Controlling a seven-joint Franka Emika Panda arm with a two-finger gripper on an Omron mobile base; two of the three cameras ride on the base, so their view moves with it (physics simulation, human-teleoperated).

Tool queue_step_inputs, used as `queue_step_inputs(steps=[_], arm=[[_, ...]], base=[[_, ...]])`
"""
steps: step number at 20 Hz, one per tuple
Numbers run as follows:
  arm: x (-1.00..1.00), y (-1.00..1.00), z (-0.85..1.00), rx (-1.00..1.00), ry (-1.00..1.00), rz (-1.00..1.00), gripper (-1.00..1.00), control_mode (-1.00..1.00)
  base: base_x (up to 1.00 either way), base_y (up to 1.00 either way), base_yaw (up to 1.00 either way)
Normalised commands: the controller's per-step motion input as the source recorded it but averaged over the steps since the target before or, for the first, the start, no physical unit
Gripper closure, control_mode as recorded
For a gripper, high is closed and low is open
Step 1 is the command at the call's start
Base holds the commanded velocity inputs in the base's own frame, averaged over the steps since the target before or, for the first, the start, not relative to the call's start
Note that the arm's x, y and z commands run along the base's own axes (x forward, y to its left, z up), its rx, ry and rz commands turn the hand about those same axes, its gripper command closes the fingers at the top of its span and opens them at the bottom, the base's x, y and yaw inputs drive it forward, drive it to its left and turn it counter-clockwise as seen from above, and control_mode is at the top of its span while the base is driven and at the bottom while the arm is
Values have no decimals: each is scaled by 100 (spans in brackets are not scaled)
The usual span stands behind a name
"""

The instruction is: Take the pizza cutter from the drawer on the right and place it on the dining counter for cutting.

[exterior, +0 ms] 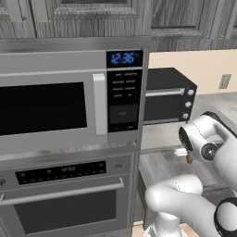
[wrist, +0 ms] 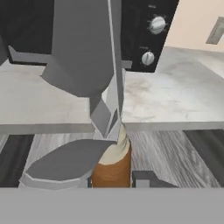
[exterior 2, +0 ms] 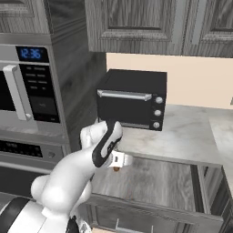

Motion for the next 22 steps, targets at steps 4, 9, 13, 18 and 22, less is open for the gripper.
queue_step_inputs(steps=[4,9,13,18,22], arm=[[-3,-4,100,12,28,0,100,-100],[0,-25,100,17,27,0,100,-100],[-6,-25,100,12,24,0,100,-100],[-27,-32,100,0,5,-1,100,-100],[-44,-38,98,0,0,0,100,-100]], base=[[0,0,0],[0,0,0],[0,0,0],[0,0,0],[0,0,0]])
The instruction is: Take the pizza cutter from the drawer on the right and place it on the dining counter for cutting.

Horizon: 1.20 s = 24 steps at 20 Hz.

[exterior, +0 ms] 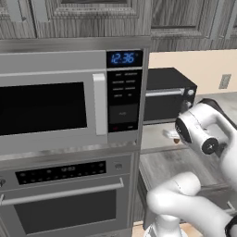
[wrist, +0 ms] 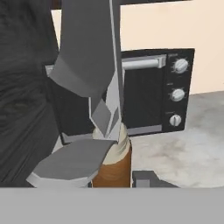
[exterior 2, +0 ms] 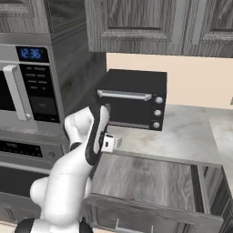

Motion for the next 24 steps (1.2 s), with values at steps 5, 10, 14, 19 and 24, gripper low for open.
queue_step_inputs(steps=[5,10,14,19,24], arm=[[-62,-43,56,0,0,0,100,-100],[-35,-14,10,0,0,0,100,100],[0,0,0,0,0,0,100,100],[0,0,0,0,0,0,100,100],[0,0,0,0,0,0,100,100]], base=[[0,0,0],[-60,-6,0],[-100,0,0],[-100,34,8],[-47,81,75]])
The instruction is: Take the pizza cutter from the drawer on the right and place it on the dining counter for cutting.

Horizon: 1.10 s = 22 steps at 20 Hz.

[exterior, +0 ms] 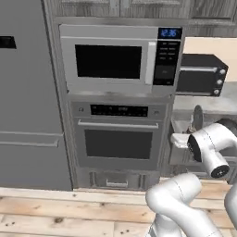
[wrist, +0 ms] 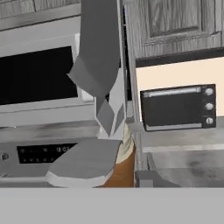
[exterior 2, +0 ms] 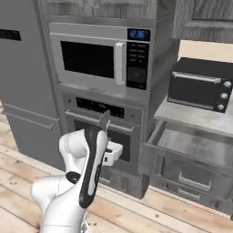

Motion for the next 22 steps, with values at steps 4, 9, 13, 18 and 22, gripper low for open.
queue_step_inputs(steps=[4,9,13,18,22], arm=[[0,0,0,0,0,0,100,100],[0,0,0,0,0,0,100,100],[0,0,0,0,0,0,100,100],[0,0,0,0,0,0,100,100],[0,0,0,0,0,0,100,100]], base=[[-22,24,100],[-20,11,100],[-19,10,100],[-18,14,100],[-18,44,96]])
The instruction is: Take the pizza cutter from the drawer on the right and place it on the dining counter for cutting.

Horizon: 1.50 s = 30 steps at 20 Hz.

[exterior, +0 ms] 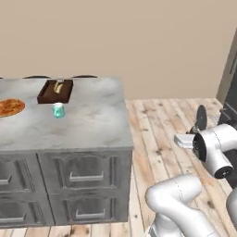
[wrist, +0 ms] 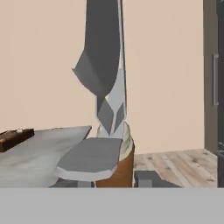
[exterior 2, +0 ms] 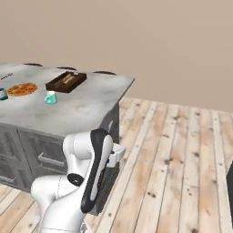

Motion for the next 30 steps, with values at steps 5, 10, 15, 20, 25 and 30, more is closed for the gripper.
queue_step_inputs(steps=[5,10,15,20,25,30], arm=[[0,0,0,0,0,0,100,100],[0,0,0,0,0,0,100,100],[0,0,0,0,0,0,100,100],[0,0,0,0,0,0,100,100],[0,0,0,0,0,0,100,100],[0,0,0,0,0,0,100,100]], base=[[2,100,46],[25,100,10],[0,100,-13],[19,100,-25],[32,94,-19],[54,65,-17]])
